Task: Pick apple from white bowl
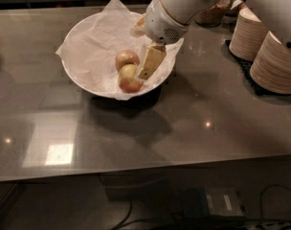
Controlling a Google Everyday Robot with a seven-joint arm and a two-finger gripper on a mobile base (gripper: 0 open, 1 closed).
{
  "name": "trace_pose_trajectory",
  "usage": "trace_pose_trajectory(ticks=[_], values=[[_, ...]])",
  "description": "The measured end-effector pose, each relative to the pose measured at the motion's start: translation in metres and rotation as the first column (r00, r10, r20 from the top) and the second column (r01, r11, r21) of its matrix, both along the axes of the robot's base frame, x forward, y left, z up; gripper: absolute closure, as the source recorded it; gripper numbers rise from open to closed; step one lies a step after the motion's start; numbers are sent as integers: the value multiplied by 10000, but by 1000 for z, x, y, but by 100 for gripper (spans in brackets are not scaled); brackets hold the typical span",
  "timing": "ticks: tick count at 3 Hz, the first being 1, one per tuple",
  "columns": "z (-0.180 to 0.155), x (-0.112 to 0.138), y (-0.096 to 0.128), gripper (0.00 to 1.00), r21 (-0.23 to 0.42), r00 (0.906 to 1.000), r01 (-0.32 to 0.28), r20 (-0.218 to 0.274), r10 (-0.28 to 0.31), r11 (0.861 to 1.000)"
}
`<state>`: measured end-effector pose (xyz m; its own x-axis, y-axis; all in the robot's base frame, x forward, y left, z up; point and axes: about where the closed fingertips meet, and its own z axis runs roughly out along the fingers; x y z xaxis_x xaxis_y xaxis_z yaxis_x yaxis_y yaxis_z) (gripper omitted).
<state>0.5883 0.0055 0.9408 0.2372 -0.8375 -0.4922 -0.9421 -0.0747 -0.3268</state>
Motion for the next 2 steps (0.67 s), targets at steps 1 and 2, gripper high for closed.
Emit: trace_pose_trajectory(ticks=[1,2], values=[[-10,5,4,27,185,9997,-28,-255,33,9998],[-20,8,6,32,468,9984,56,-563,-29,9989]])
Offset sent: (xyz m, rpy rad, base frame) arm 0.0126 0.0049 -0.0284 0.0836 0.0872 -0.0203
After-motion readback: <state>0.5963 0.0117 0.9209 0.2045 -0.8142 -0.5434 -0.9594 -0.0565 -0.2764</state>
